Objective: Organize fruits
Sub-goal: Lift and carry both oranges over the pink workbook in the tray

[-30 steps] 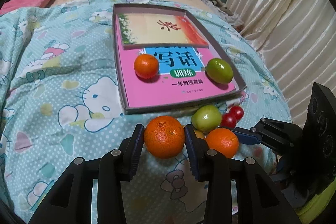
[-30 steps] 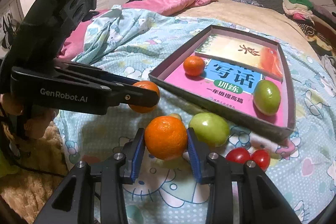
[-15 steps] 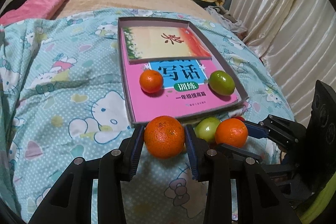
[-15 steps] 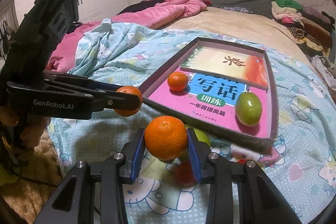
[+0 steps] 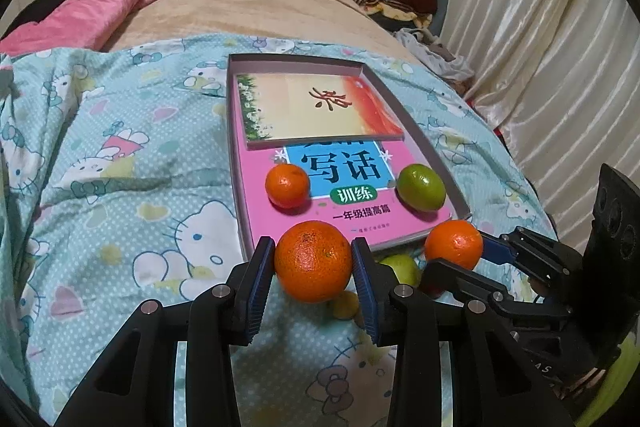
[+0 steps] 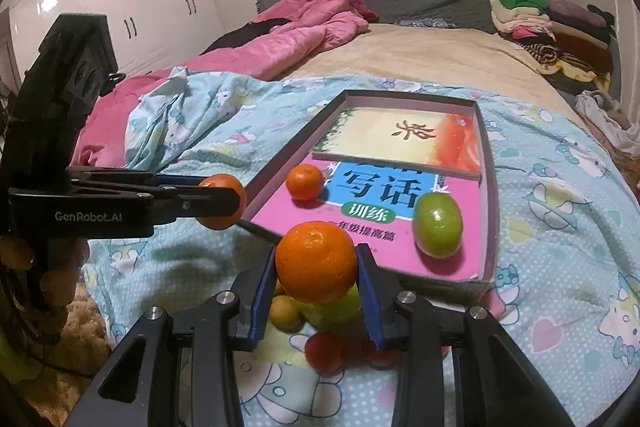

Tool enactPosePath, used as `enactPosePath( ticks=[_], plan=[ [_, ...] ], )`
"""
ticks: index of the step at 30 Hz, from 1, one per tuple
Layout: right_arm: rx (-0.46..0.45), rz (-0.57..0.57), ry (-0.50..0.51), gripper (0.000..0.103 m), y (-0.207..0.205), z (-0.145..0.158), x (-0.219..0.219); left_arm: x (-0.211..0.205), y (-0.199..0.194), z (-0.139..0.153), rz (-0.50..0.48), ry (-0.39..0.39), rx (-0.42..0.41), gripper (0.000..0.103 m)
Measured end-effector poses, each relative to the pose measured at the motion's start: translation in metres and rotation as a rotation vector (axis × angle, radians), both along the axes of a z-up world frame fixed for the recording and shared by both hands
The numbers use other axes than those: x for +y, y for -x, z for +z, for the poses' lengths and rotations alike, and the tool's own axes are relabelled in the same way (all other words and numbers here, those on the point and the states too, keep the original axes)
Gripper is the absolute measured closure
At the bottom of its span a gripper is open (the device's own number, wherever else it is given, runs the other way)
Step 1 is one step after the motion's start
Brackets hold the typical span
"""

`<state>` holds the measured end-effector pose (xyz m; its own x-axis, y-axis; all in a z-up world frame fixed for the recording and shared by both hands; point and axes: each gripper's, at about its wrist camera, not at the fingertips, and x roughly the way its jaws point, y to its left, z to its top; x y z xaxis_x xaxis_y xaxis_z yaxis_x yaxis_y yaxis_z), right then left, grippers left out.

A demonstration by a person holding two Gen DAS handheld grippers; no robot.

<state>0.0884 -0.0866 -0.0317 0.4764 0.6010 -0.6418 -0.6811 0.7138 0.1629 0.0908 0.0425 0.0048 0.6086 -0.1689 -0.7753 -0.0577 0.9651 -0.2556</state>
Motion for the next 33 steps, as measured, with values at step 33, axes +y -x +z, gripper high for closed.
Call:
enactPosePath(
  ticks=[33],
  plan=[
    [-0.028,-0.121,-0.057,0.064,-0.029,0.009,-0.010,0.010,-0.029,-0.019,0.074,0.018,-0.029,0.063]
  ],
)
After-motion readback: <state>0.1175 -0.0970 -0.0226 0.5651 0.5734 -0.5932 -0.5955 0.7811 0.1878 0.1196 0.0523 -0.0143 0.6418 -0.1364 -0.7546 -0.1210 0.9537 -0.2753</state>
